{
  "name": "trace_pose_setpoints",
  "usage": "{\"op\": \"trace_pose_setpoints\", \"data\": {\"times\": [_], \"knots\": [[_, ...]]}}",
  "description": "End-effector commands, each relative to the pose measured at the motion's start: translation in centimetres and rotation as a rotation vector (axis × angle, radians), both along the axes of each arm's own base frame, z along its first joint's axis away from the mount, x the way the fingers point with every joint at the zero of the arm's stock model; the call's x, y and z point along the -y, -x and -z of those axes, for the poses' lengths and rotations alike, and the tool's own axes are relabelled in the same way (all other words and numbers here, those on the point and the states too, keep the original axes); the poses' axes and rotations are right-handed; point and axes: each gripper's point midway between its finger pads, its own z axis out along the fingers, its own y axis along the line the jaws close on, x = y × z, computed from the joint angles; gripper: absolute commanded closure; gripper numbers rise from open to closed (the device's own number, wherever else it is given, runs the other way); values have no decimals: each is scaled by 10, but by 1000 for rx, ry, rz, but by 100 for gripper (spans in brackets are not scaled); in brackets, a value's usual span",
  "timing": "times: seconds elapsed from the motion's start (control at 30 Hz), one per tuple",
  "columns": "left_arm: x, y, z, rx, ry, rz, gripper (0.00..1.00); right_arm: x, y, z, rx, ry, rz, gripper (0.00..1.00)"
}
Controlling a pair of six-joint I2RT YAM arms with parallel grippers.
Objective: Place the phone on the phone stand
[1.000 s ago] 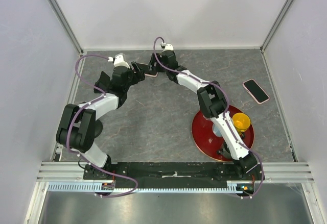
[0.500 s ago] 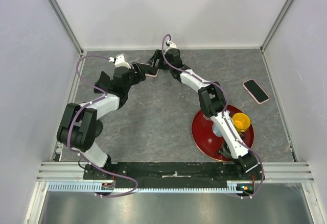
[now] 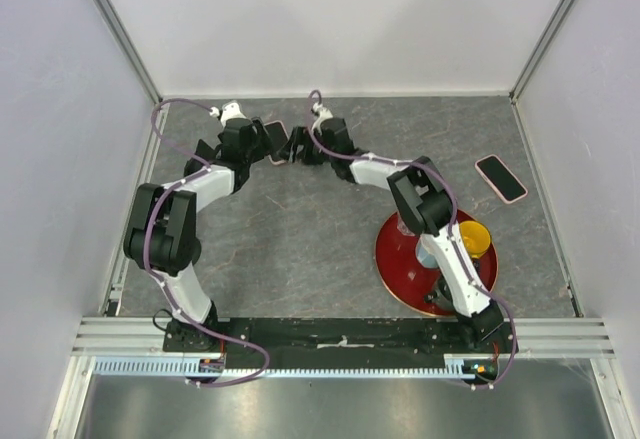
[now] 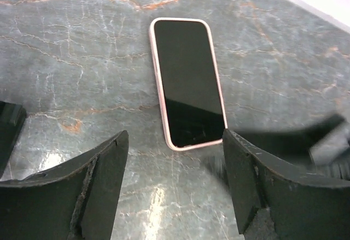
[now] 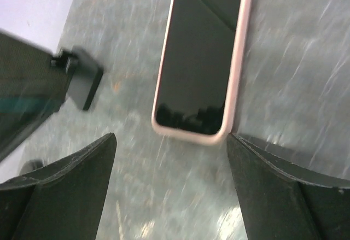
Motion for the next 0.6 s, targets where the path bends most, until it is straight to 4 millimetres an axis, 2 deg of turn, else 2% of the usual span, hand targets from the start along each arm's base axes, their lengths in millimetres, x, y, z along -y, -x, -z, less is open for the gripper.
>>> {"op": "trace_pose_setpoints", "data": {"times": [0.0, 0.03, 0.1, 0.13, 0.2, 0.23, 0.27, 0.3, 0.33, 0.37, 0.4, 0.43, 0.47, 0.5, 0.53, 0.57], "knots": [[-11, -15, 15, -115, -31, -84, 23, 4, 35, -46, 86, 12, -22, 10], [-14, -15, 21, -139, -36, -107, 22, 19, 35, -61, 120, 40, 29, 8], [-15, -18, 33, -193, -48, -118, 20, 33, 33, -80, 184, 65, 82, 5], [-12, -18, 36, -211, -48, -105, 19, 49, 34, -89, 225, 103, 141, 3], [-4, -24, 40, -238, -62, -68, 17, 65, 34, -100, 282, 121, 197, 2], [-3, -25, 43, -256, -78, -46, 16, 75, 38, -100, 295, 144, 213, 2], [2, -35, 35, -252, -81, -31, 16, 83, 35, -100, 303, 156, 244, 2], [4, -31, 51, -315, -103, -13, 15, 87, 35, -103, 307, 153, 251, 2], [4, -31, 55, -341, -124, -10, 15, 95, 33, -102, 301, 155, 262, 2], [8, -39, 47, -330, -129, -8, 13, 98, 32, -102, 290, 140, 266, 2], [12, -38, 54, -347, -140, 3, 11, 101, 32, -100, 283, 130, 269, 2], [17, -39, 55, -348, -144, 26, 2, 107, 28, -100, 276, 118, 286, 2], [22, -44, 49, -335, -141, 36, 0, 107, 30, -99, 262, 90, 268, 2], [28, -40, 60, -374, -159, 54, 0, 109, 29, -98, 258, 77, 268, 2], [29, -41, 61, -386, -182, 61, 0, 113, 27, -98, 255, 71, 275, 2], [32, -47, 53, -377, -195, 57, 0, 114, 27, -98, 247, 62, 275, 2]]}}
